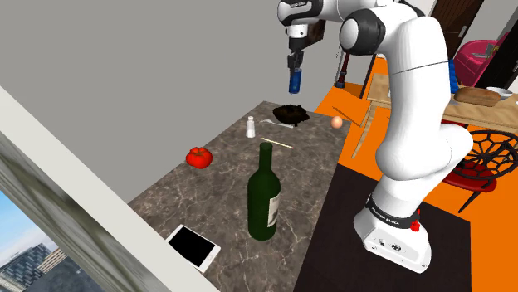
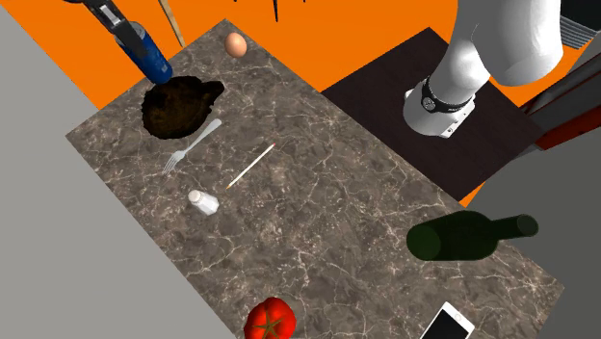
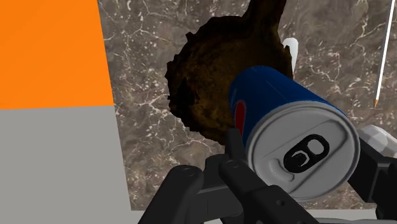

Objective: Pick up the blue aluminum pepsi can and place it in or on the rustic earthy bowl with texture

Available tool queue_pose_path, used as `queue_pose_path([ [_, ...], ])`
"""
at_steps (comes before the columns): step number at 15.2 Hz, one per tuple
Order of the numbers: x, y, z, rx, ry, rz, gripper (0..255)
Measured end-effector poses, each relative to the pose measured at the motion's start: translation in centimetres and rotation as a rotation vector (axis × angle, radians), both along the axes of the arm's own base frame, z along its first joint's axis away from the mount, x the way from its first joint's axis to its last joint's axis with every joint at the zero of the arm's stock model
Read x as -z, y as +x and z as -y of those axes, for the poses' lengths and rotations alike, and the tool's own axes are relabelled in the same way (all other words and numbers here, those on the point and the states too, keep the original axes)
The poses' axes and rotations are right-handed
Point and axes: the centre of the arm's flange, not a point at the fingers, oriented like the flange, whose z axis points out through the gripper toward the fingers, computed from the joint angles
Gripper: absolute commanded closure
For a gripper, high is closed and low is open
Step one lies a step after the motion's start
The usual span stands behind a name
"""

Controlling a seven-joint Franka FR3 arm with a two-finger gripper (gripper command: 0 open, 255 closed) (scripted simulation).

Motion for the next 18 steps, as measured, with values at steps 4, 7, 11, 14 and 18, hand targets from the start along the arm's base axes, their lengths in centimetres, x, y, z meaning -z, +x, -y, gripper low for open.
queue_pose_path([
  [4,2.1,0.1,0.0,0.000,0.000,0.000,255],
  [7,3.7,0.0,0.0,-0.001,0.000,0.000,255],
  [11,5.8,0.0,0.1,-0.001,0.000,0.000,255],
  [14,7.4,0.1,0.0,0.000,0.000,0.000,255],
  [18,9.3,0.0,0.1,0.000,0.000,0.000,255],
])
